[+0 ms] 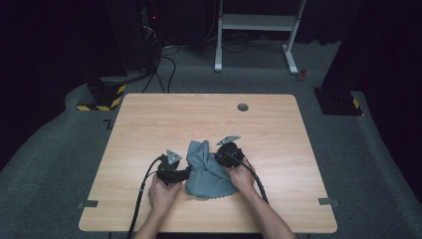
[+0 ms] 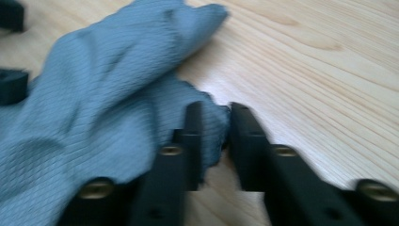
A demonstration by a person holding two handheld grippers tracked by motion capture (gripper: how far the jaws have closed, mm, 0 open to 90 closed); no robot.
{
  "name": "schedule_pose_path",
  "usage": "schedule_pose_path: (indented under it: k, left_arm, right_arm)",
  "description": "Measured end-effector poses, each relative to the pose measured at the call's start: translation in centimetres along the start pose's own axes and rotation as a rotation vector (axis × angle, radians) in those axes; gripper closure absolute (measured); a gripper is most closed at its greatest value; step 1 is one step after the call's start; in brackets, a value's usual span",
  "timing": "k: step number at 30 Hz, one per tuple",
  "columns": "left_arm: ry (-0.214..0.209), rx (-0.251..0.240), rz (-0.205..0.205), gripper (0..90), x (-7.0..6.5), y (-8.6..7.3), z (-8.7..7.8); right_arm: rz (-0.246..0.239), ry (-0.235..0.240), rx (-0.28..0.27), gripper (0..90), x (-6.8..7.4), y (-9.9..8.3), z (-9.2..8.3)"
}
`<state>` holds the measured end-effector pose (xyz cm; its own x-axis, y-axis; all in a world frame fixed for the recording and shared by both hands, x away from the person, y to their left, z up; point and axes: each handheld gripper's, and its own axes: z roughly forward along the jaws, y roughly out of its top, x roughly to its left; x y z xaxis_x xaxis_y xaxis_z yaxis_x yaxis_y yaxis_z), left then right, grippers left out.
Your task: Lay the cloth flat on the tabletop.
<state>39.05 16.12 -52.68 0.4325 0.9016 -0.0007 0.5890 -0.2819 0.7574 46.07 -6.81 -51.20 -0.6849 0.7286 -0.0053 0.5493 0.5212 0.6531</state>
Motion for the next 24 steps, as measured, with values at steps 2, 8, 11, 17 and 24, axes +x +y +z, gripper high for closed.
schedule_pose_path:
  k: [2,8,11,17,24]
  left_arm:
    - [0.000,0.000,0.000,36.8,0.0,0.0,0.0]
    - [0.000,-0.001,0.001,36.8,0.0,0.0,0.0]
    - [0.001,0.000,0.000,36.7,0.0,0.0,0.0]
    - [0.000,-0.001,0.001,36.7,0.0,0.0,0.0]
    - [-0.001,0.000,0.000,36.7,0.0,0.0,0.0]
  right_arm:
    - [-0.041,-0.005,0.000,88.5,0.3,0.0,0.0]
    - [-0.015,-0.046,-0.021,90.0,-1.0,0.1,-0.9]
    - [0.080,-0.101,-0.036,90.0,-3.9,-0.3,-2.0]
    - [0.175,-0.180,-0.046,89.9,-7.8,-1.0,-2.7]
    - [0.213,-0.161,-0.043,78.0,-8.5,-1.7,-2.1]
